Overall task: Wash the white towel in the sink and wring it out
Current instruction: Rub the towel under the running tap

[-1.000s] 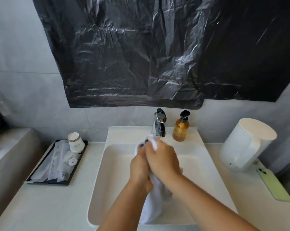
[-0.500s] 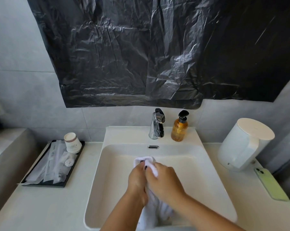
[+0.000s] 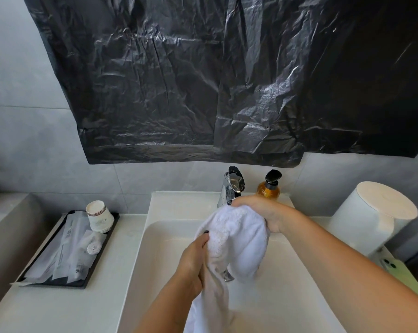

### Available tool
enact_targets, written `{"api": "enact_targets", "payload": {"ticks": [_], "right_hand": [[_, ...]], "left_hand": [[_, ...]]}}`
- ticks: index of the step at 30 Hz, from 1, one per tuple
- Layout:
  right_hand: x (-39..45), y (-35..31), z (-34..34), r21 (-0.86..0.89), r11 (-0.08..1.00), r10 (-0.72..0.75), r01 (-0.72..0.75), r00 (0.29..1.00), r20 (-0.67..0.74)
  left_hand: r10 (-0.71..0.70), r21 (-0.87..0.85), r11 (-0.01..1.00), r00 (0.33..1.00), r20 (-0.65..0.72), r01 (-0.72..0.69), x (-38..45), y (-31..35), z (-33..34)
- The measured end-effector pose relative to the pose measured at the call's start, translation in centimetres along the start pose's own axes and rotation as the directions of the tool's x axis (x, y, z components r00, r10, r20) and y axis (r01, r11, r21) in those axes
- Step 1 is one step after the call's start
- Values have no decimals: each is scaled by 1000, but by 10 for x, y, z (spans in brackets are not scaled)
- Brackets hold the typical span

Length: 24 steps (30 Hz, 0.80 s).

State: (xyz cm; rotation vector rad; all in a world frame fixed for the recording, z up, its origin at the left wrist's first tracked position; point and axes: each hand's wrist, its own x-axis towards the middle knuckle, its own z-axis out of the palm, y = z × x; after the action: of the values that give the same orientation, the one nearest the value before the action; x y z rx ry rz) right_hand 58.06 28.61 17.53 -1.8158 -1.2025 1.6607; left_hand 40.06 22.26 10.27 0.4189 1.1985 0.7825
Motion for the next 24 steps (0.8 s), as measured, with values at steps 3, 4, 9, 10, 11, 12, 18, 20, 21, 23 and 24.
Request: {"api": "enact_targets", "payload": {"ticks": [3,4,9,10,11,12,18,20,21,23,24], "right_hand": [[8,-5,-9,70,995,-70,71,997,-11],[10,-8,-10,67,993,-99,99,995,-9],[18,-16,-10,25,981,-191,191,982,-5],[19,-17,-10,48,974,-220,220,975,-20],[19,-20,-9,97,965,-239,242,970,-46],[21,-22,-10,148,956,-249,254,967,-54],[12,19,-8,365,902,-269,233,962,52],[11,52,-9,345,932,-176,106,968,177],[12,66,-11,293,955,-107,36,967,229],[20,90,-15,167,984,16,-61,965,262],[25,99,-17,129,988,51,-84,969,242]], "left_hand": [[-11,58,998,1000,14,10,15,0,1],[-14,78,997,1000,13,13,19,-1,1],[-11,126,992,997,73,2,32,-6,1],[-3,120,993,996,93,-8,33,-6,1],[6,113,993,993,121,-20,34,-6,1],[13,104,994,989,149,-29,35,-5,2],[39,126,990,974,223,-68,48,-12,-9],[42,145,987,981,189,-70,56,-23,-18],[37,136,989,986,163,-60,61,-26,-22],[20,119,992,993,115,-33,74,-30,-27],[4,120,993,995,104,-17,80,-29,-26]]}}
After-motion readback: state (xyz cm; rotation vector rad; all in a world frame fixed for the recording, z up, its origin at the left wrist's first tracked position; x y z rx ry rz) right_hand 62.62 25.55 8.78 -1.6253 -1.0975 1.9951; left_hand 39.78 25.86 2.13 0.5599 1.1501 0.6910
